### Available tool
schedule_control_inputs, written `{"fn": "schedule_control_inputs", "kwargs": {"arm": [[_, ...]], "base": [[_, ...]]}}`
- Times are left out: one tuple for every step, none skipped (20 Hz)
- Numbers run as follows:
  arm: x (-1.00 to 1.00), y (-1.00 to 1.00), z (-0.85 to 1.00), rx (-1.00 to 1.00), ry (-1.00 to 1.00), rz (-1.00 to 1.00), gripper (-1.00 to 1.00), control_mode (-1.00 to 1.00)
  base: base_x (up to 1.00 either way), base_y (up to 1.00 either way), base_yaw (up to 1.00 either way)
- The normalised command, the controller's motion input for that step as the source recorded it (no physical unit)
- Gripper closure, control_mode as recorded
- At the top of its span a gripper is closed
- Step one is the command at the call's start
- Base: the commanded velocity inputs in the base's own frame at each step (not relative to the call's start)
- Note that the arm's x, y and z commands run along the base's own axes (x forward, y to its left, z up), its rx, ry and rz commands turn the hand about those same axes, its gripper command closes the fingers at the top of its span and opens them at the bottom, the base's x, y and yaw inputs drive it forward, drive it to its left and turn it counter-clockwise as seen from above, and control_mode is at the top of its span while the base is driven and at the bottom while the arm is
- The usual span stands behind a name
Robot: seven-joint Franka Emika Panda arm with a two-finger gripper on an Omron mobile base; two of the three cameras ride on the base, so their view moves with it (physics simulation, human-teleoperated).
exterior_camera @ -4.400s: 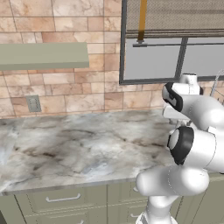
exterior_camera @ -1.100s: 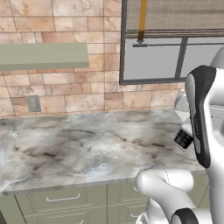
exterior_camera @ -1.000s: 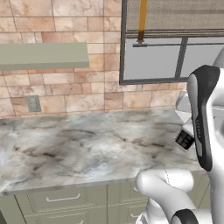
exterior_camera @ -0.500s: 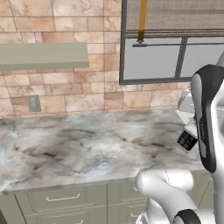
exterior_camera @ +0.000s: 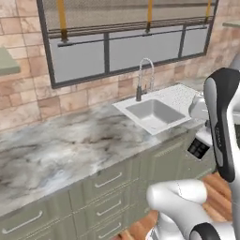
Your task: Place the drinks on the dining counter in a tight cluster.
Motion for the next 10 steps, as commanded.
{"fn": "schedule_control_inputs", "kwargs": {"arm": [[0.00, 0.00, 0.00, 0.00, 0.00, 0.00, 1.00, 1.00], [0.00, 0.00, 0.00, 0.00, 0.00, 0.00, 1.00, 1.00], [0.00, 0.00, 0.00, 0.00, 0.00, 0.00, 1.00, 1.00], [0.00, 0.00, 0.00, 0.00, 0.00, 0.00, 1.00, 1.00], [0.00, 0.00, 0.00, 0.00, 0.00, 0.00, 1.00, 1.00], [0.00, 0.00, 0.00, 0.00, 0.00, 0.00, 1.00, 1.00], [0.00, 0.00, 0.00, 0.00, 0.00, 0.00, 1.00, 1.00], [0.00, 0.00, 0.00, 0.00, 0.00, 0.00, 1.00, 1.00], [0.00, 0.00, 0.00, 0.00, 0.00, 0.00, 1.00, 1.00], [0.00, 0.00, 0.00, 0.00, 0.00, 0.00, 1.00, 1.00]], "base": [[-0.56, 0.11, -0.84], [-0.55, 0.14, -0.85], [-0.56, 0.14, -0.86], [-0.48, 0.14, -0.88], [-0.14, 0.05, -0.93], [0.00, 0.10, -0.94], [0.01, 0.11, -0.95], [0.04, 0.09, -0.96], [0.00, 0.01, -0.96], [0.00, 0.00, -0.97]]}}
